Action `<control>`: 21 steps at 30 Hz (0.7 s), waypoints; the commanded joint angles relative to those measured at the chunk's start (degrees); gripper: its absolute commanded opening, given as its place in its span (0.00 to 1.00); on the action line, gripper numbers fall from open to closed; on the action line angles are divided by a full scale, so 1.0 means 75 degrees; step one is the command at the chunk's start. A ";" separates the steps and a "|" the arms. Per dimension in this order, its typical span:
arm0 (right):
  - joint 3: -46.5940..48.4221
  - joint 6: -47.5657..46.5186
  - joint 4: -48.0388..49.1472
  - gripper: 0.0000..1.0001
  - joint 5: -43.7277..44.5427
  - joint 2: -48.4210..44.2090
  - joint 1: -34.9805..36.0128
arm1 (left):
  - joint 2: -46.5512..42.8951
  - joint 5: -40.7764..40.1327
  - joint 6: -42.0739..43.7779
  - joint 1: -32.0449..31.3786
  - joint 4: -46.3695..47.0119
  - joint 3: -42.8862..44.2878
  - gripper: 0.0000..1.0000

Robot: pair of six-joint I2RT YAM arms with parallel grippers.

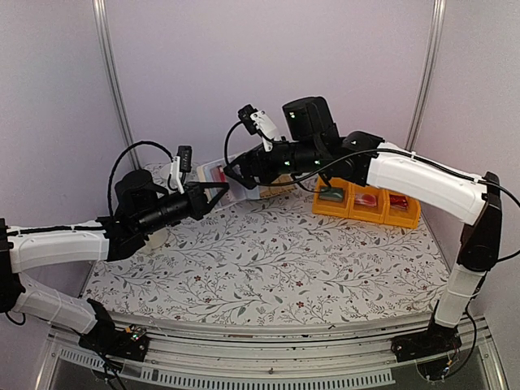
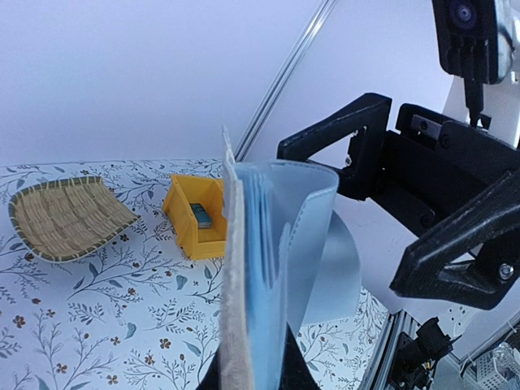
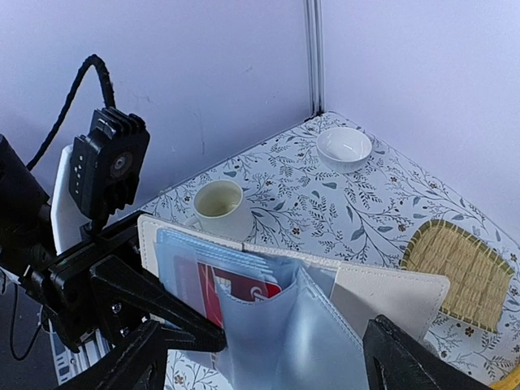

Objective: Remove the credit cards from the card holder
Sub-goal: Flip the card slot from the card holder.

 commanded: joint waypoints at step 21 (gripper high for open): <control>0.0366 0.0381 0.0023 0.79 0.0061 0.0002 0.0020 | -0.0122 -0.0307 0.0151 0.0007 0.0005 0.0125 0.00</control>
